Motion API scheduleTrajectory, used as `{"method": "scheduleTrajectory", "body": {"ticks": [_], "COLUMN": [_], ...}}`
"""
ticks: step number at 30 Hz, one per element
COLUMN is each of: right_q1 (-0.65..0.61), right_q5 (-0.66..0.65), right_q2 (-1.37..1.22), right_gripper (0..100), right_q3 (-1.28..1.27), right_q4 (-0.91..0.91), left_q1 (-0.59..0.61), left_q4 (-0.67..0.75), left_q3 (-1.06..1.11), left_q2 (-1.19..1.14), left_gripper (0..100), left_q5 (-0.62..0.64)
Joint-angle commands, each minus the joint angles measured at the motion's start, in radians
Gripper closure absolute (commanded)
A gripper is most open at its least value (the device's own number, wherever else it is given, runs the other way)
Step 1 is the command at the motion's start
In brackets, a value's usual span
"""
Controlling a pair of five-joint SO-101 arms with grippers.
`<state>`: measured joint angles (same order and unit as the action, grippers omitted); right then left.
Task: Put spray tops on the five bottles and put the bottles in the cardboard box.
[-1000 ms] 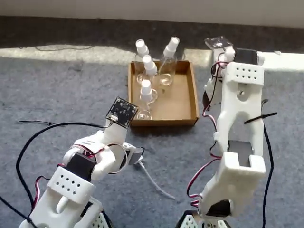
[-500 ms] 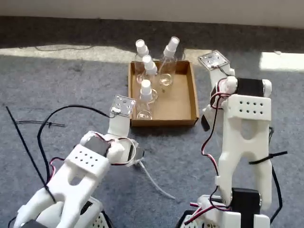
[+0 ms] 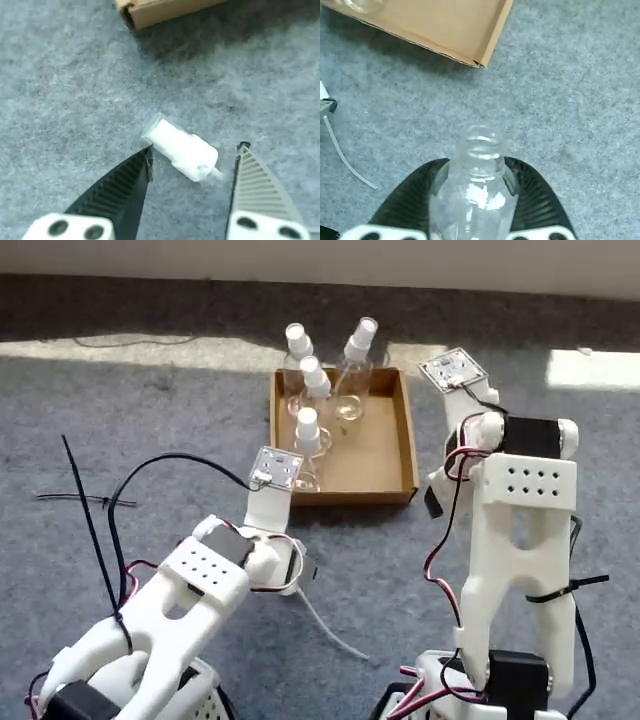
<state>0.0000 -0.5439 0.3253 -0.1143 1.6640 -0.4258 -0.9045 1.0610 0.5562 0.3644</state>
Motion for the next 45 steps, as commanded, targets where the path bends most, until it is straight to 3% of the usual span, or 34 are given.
{"method": "scheduleTrajectory", "body": {"ticks": [1,8,17,24,31,41,45], "right_q1": [-0.008,-0.008,-0.008,-0.008,-0.008,-0.008,-0.008], "right_q5": [-0.011,-0.011,-0.011,-0.011,-0.011,-0.011,-0.011], "right_q2": [0.036,0.036,0.036,0.036,0.038,0.038,0.038], "right_gripper": [99.5,99.5,99.5,99.5,99.5,99.5,99.5], "right_q3": [0.004,0.007,0.008,0.007,0.008,0.005,0.005], "right_q4": [-0.012,-0.01,-0.01,-0.004,-0.002,-0.002,-0.002], "left_q1": [-0.062,-0.054,0.104,0.102,0.148,0.148,0.211], "left_q4": [0.043,0.063,0.095,0.094,0.058,0.058,0.055], "left_q3": [-0.038,-0.015,0.031,0.033,0.031,0.074,0.035], "left_q2": [-0.001,-0.002,-0.002,-0.002,-0.002,-0.002,0.007], "left_gripper": [76,76,76,76,93,75,74], "left_q5": [0.006,0.006,0.006,0.002,-0.063,-0.135,-0.21]}}
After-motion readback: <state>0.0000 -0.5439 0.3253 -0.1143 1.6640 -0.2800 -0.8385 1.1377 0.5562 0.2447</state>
